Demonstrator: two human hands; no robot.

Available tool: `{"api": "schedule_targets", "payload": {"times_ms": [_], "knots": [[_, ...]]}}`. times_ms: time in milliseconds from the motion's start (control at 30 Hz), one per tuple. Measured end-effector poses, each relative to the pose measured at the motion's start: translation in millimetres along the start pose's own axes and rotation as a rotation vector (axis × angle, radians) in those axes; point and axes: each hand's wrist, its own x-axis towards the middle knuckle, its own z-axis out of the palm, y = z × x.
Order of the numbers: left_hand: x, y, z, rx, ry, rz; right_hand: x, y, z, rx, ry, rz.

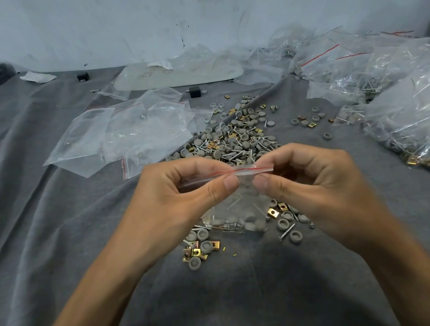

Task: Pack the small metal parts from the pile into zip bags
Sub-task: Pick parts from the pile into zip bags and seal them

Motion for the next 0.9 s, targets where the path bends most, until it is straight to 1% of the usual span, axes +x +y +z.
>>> {"api": "schedule_targets", "payload": {"times_ms": [200,367,500,700,900], "knots": [[-0.5,1.4,2.9,-0.014,0.045,0.029,-1.0,-1.4,1.9,0.020,0.027,0.012],[-2.2,3.0,9.0,-0.040,0.040,0.041,-1.0,-1.7,7.2,-0.005,0.028,-0.003],[-2.9,4.8,9.7,-0.016,0.056,0.056,-1.7,-1.9,8.4,-0.010,0.018,-0.023],[-2.1,6.8,9.4,0.002,0.011,0.049,-1.3,2.5,5.9,-0.044,0.049,-0.031],[-1.5,6.1,8.1,0.015,0.047,0.038,-0.5,5.5,7.6,-0.027,0.074,-0.036]]}}
